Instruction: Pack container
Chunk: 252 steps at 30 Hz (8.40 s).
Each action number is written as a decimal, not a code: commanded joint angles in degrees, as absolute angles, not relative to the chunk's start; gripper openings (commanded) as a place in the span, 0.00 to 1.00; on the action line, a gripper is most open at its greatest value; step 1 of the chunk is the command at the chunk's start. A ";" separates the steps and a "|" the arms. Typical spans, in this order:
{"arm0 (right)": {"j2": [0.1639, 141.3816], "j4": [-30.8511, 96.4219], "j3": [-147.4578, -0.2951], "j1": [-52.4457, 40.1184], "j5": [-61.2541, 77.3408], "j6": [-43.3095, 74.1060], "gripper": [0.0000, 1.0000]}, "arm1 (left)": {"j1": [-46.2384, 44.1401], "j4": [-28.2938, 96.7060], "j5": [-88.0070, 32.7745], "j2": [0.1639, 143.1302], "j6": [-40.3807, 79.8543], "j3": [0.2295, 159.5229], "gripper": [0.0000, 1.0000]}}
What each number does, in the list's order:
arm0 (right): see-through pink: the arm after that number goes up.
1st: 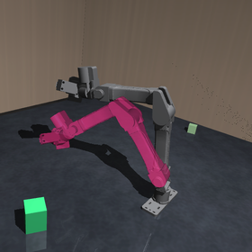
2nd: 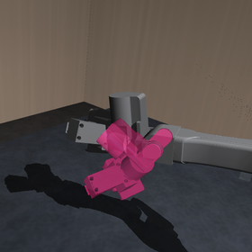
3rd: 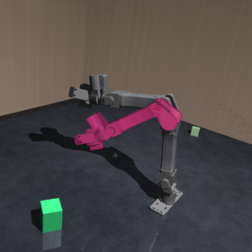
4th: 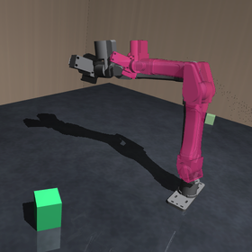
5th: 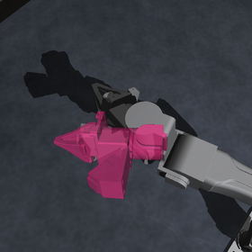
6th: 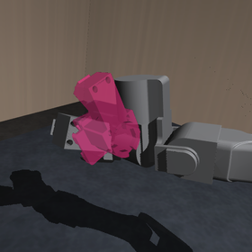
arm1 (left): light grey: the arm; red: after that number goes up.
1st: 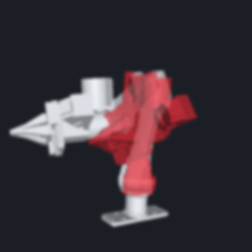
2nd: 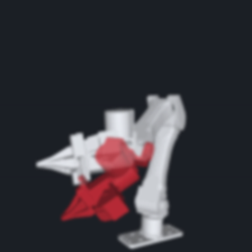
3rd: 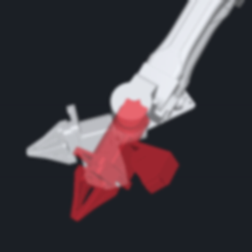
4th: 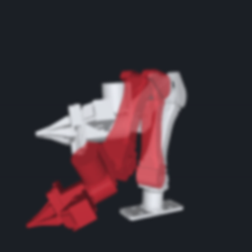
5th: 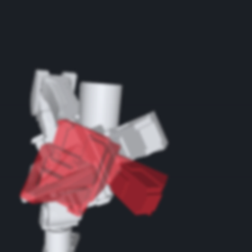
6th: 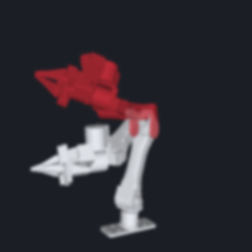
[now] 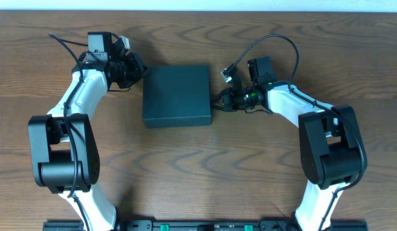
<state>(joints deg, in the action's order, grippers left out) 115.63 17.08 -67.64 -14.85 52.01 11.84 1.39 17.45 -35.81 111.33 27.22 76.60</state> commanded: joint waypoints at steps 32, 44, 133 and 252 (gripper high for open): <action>84.49 24.01 -70.48 -4.56 23.90 2.09 0.99 | 10.96 34.02 -24.91 83.68 5.76 83.33 0.81; 79.42 35.05 -70.46 -4.58 22.50 2.07 0.99 | 10.94 43.57 -24.88 82.76 5.93 83.31 0.95; 79.42 37.08 -70.43 -4.58 22.50 2.07 0.99 | 10.11 22.46 0.64 3.46 1.67 8.38 0.95; 0.27 21.15 -6.35 -6.94 16.73 -6.50 0.99 | 10.09 22.33 1.48 0.21 1.89 6.59 0.95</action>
